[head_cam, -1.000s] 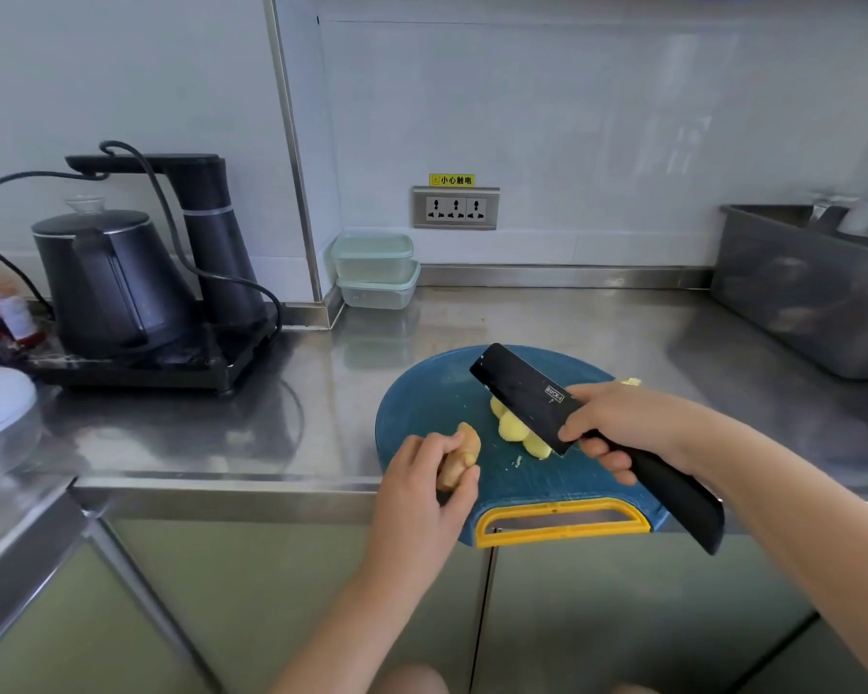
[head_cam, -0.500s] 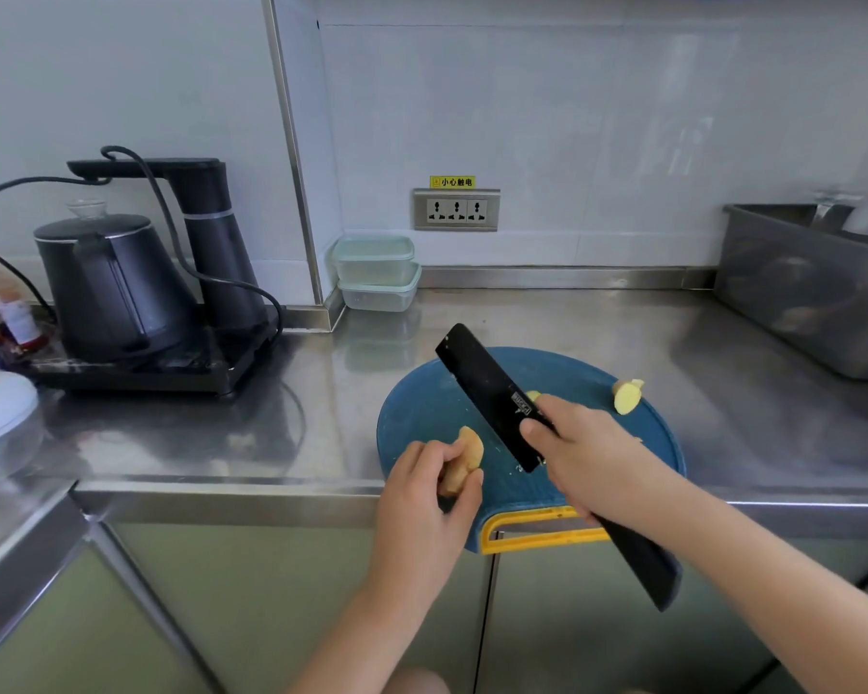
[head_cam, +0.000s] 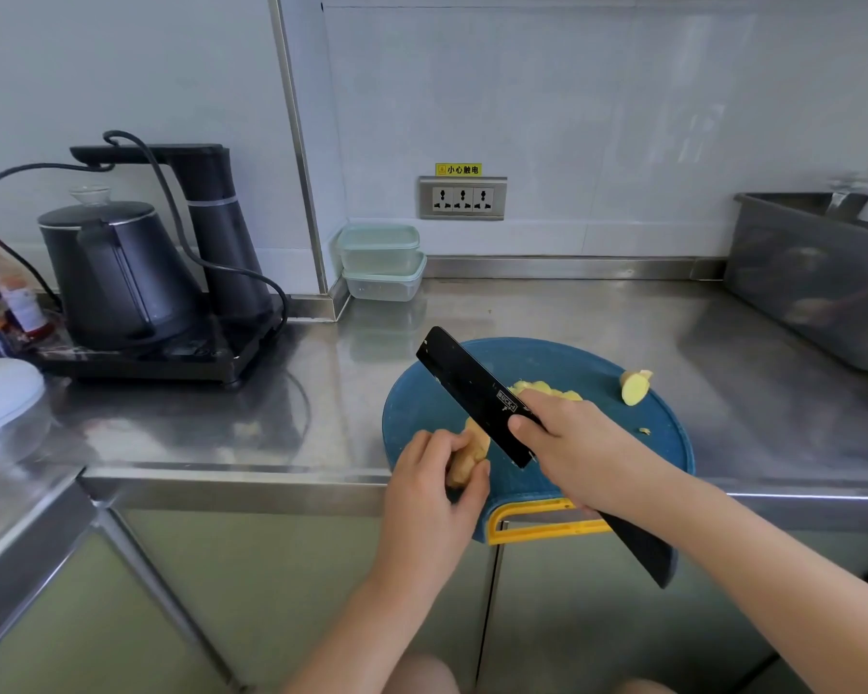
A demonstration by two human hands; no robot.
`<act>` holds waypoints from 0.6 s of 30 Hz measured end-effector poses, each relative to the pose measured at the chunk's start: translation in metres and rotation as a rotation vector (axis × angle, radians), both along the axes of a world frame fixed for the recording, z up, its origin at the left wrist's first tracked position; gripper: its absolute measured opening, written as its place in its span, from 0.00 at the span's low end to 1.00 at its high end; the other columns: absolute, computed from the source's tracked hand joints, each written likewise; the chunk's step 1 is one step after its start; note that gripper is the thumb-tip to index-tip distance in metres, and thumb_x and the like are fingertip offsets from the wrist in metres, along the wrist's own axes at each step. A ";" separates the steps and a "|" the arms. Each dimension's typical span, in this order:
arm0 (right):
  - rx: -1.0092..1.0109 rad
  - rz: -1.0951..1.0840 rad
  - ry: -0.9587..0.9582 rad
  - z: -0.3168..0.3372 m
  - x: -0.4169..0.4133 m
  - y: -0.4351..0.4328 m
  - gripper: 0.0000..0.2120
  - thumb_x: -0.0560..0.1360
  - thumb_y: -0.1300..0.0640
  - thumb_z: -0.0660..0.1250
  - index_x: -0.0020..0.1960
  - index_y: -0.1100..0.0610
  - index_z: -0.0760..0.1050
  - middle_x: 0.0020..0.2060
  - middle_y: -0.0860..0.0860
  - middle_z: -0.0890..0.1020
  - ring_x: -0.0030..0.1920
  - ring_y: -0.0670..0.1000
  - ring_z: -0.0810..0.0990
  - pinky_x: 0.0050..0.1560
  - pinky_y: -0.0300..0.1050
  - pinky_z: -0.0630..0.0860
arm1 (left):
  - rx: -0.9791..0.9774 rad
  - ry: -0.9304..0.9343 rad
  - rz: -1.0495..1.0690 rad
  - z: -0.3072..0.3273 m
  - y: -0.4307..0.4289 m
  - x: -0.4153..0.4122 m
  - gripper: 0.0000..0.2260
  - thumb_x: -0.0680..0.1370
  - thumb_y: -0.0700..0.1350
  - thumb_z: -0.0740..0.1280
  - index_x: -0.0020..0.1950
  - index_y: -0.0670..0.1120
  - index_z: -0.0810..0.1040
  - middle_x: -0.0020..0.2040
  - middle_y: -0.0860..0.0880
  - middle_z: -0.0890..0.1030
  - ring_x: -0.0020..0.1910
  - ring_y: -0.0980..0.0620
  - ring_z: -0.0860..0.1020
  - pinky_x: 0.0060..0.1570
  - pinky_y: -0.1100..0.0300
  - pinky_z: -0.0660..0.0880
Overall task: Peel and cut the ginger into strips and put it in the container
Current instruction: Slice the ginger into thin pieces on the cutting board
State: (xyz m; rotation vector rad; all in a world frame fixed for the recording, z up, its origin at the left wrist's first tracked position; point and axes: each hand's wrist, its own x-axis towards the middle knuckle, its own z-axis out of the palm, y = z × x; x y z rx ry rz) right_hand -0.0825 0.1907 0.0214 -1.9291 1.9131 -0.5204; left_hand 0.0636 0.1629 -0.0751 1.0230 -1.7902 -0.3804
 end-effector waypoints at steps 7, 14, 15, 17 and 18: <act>-0.045 0.006 0.121 -0.004 0.000 0.000 0.11 0.83 0.51 0.52 0.55 0.55 0.70 0.40 0.51 0.75 0.33 0.46 0.72 0.31 0.41 0.70 | -0.016 -0.013 0.002 -0.001 0.000 0.000 0.14 0.74 0.56 0.61 0.51 0.48 0.77 0.42 0.57 0.72 0.41 0.57 0.74 0.39 0.62 0.73; -0.161 -0.008 0.320 -0.010 0.005 0.001 0.10 0.83 0.50 0.49 0.54 0.52 0.67 0.39 0.48 0.74 0.35 0.47 0.75 0.32 0.42 0.73 | -0.015 0.003 -0.005 0.000 0.001 -0.001 0.14 0.74 0.56 0.61 0.51 0.49 0.76 0.43 0.58 0.72 0.42 0.58 0.74 0.40 0.63 0.73; -0.174 -0.011 0.353 -0.012 0.006 0.001 0.09 0.83 0.50 0.49 0.53 0.52 0.65 0.38 0.47 0.72 0.34 0.46 0.73 0.29 0.40 0.71 | -0.016 0.002 -0.006 0.000 0.001 -0.001 0.14 0.74 0.56 0.61 0.51 0.49 0.76 0.43 0.58 0.72 0.42 0.58 0.74 0.40 0.64 0.73; -0.172 -0.020 0.384 -0.014 0.010 0.003 0.07 0.83 0.50 0.48 0.51 0.51 0.61 0.34 0.46 0.69 0.29 0.44 0.69 0.25 0.36 0.62 | -0.016 -0.011 -0.009 0.001 0.001 0.000 0.13 0.74 0.56 0.62 0.51 0.49 0.76 0.42 0.59 0.72 0.42 0.58 0.74 0.40 0.65 0.72; -0.160 -0.025 0.402 -0.014 0.011 0.004 0.06 0.83 0.50 0.48 0.51 0.51 0.61 0.32 0.45 0.67 0.28 0.44 0.68 0.24 0.36 0.60 | -0.017 -0.021 -0.014 0.001 0.001 0.000 0.13 0.74 0.56 0.62 0.50 0.49 0.76 0.42 0.59 0.72 0.42 0.58 0.74 0.40 0.66 0.72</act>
